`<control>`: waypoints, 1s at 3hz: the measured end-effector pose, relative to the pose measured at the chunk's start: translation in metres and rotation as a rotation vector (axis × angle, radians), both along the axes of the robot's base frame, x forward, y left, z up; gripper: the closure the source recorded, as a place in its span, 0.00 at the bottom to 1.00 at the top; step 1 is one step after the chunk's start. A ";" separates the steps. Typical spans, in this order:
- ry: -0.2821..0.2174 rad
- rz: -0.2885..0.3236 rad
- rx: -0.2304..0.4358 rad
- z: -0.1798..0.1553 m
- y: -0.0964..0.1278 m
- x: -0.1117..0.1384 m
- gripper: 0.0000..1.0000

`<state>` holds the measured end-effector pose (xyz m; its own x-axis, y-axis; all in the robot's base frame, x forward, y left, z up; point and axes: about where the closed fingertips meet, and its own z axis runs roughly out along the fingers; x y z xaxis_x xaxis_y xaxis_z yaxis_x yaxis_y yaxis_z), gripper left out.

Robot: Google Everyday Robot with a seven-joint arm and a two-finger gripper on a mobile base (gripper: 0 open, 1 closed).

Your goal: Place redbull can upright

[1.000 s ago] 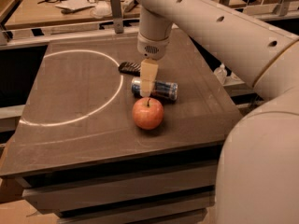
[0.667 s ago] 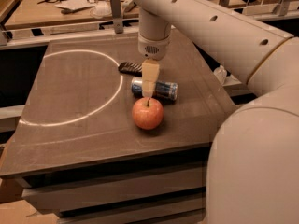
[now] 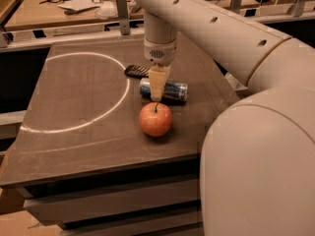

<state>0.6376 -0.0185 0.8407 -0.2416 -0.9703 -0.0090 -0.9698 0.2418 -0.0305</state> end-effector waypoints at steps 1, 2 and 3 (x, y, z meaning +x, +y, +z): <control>0.038 -0.029 0.019 -0.001 0.003 -0.002 0.67; 0.006 -0.014 0.070 0.020 0.004 0.003 0.97; -0.088 0.001 0.255 0.081 -0.004 0.008 1.00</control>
Offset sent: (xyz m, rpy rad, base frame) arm -0.0186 -0.0120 0.0249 -0.0015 0.1024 -0.0166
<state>0.6456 -0.0229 0.9214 -0.2284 -0.9340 -0.2747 -0.9663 0.2519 -0.0532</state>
